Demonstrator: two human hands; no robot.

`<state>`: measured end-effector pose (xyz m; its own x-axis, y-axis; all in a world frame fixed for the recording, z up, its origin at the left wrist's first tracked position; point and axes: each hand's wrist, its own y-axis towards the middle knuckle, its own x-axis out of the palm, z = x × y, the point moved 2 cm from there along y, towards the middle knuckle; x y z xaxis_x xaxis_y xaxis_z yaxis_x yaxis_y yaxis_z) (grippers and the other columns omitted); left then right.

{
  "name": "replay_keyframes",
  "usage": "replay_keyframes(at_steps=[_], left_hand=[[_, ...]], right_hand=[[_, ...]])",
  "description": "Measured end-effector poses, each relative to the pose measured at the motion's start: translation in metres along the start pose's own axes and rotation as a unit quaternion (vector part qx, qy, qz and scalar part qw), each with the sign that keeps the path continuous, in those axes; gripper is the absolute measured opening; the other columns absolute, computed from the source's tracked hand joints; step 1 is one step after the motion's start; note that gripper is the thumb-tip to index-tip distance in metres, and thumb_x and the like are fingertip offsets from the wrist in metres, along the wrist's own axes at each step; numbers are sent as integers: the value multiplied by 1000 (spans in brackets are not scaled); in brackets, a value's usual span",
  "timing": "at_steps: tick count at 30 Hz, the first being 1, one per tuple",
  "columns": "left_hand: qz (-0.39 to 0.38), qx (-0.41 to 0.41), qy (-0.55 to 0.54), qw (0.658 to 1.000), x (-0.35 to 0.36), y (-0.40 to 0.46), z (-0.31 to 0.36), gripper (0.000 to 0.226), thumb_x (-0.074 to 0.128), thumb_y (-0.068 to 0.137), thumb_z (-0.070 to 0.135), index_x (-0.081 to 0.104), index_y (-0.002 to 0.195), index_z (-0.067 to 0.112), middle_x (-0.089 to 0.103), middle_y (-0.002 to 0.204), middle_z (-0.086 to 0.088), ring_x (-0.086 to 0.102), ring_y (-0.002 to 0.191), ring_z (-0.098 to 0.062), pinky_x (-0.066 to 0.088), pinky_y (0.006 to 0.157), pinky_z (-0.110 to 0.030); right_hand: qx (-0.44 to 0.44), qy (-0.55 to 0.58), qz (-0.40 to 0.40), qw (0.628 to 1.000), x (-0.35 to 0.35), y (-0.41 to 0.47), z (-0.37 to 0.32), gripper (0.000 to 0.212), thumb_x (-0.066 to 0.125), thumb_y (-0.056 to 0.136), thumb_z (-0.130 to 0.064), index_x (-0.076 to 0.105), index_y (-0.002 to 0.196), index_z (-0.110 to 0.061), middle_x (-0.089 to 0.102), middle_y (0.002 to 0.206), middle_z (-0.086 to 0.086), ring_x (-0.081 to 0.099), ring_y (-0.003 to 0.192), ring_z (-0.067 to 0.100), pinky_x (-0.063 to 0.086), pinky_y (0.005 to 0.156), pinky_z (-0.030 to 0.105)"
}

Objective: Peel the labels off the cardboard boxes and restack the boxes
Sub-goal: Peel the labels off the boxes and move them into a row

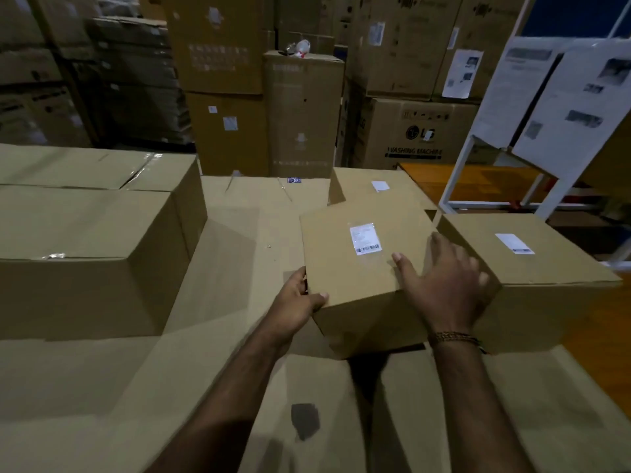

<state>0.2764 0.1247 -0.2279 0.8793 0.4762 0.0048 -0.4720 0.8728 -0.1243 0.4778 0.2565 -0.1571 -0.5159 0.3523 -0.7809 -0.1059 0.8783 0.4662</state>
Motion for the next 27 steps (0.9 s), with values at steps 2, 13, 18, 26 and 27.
replay_keyframes(at_steps=[2,13,18,26,27], left_hand=[[28,8,-14,999,-17,-17,8,56,56,100,-7,50,151,15,74,126,-1,71,110,-8,55,85,-19],[97,21,21,995,-148,-135,22,51,60,104,13,49,150,32,70,126,17,67,107,7,51,89,-18],[118,-19,32,992,-211,-172,17,46,58,102,3,52,143,25,76,101,17,70,85,10,54,78,-14],[107,-83,105,985,-273,-215,4,55,55,96,5,40,144,29,66,109,12,64,93,-9,50,73,-32],[105,-91,117,983,-277,-217,2,55,55,97,9,40,146,29,66,111,13,64,97,-10,53,79,-33]], right_hand=[[0,29,-5,1000,-4,-15,-13,80,63,89,-73,52,150,-24,62,141,10,54,128,33,41,104,52],[45,173,-10,984,-16,-145,-106,74,67,88,-70,54,147,-27,65,142,2,56,131,30,48,108,58],[43,192,-33,980,-4,-199,-154,73,68,89,-68,55,146,-24,67,140,4,60,129,33,51,107,54],[50,193,-73,977,7,-265,-192,71,73,88,-59,55,147,-24,67,140,5,59,130,34,49,109,52],[51,188,-77,978,8,-272,-193,71,72,90,-59,53,148,-24,66,141,5,58,131,33,49,109,53]])
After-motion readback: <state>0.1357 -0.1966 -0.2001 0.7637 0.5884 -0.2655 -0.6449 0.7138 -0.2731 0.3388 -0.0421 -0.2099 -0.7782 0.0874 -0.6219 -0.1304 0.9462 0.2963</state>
